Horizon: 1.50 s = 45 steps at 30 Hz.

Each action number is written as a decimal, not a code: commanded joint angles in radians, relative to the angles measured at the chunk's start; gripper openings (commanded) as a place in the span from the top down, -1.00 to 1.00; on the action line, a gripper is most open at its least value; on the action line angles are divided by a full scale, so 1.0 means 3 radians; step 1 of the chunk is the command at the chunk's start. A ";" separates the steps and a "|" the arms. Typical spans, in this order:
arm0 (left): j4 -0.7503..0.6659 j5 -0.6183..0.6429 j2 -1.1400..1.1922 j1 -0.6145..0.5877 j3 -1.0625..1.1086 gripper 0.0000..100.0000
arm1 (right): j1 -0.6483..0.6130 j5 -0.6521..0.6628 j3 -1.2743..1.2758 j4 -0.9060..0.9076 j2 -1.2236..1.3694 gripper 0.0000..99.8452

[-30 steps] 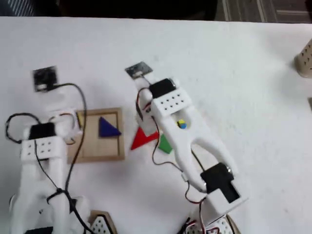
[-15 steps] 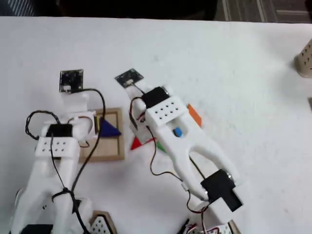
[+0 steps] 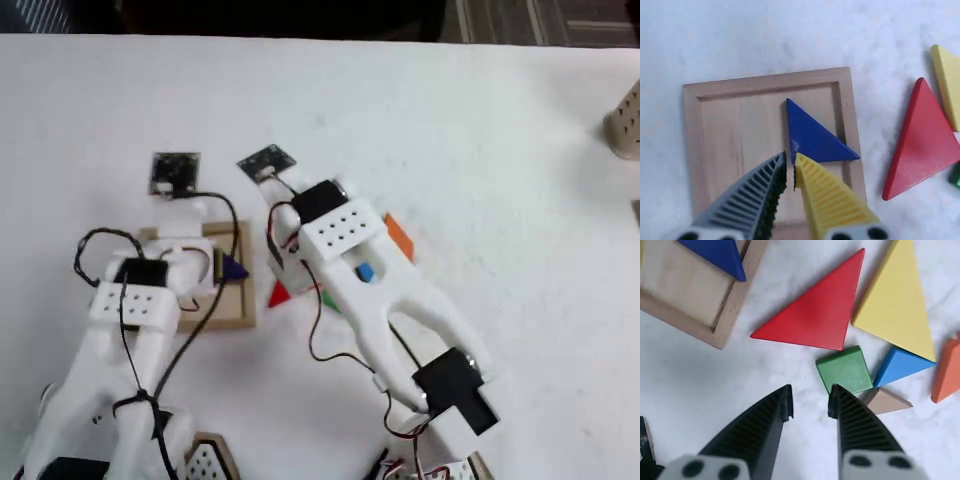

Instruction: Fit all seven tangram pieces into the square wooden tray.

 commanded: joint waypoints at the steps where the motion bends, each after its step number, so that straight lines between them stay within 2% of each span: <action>1: -0.0087 0.0031 -0.0028 0.0069 -0.0026 0.88 | -0.0013 -0.0031 -0.0046 -0.0038 -0.0161 0.78; 9: -0.0087 0.0020 -0.0028 0.0084 -0.0026 0.88 | -0.0028 -0.0010 -0.0026 -0.0033 -0.0161 0.78; 13: -0.0087 0.0020 -0.0028 0.0100 -0.0031 0.88 | 0.0095 -0.0020 -0.0020 -0.0028 -0.0161 0.78; 16: -0.0087 0.0015 -0.0028 0.0233 -0.0026 0.88 | 0.0294 -0.0010 -0.0020 -0.0043 -0.0151 0.81; 20: -0.0138 0.0015 -0.0028 0.0437 -0.0010 0.88 | 0.0458 -0.0010 -0.0020 -0.0141 -0.0151 0.98; 24: -0.0286 0.0015 -0.0003 0.0453 0.0026 0.88 | 0.0591 -0.0010 0.0143 -0.0212 -0.0151 0.91; 27: -0.0430 0.0015 -0.0003 0.0540 0.0128 0.88 | 0.0632 0.0000 0.0251 -0.0422 -0.0156 0.92; 31: -0.0450 0.0015 -0.0003 0.0795 0.0189 0.89 | 0.0662 0.0179 0.0245 -0.0442 -0.0171 0.98; 35: -0.0471 0.0046 0.0003 0.0846 0.0164 0.96 | 0.0693 0.0153 0.0256 -0.0442 -0.0161 0.97; 41: -0.0849 0.0511 0.0171 0.0857 0.0066 0.95 | 0.0683 0.0153 0.0266 -0.0504 -0.0156 0.96; 45: -0.0701 0.0517 0.0621 0.0836 -0.0235 0.95 | 0.0688 0.0148 0.0266 -0.0560 -0.0156 0.96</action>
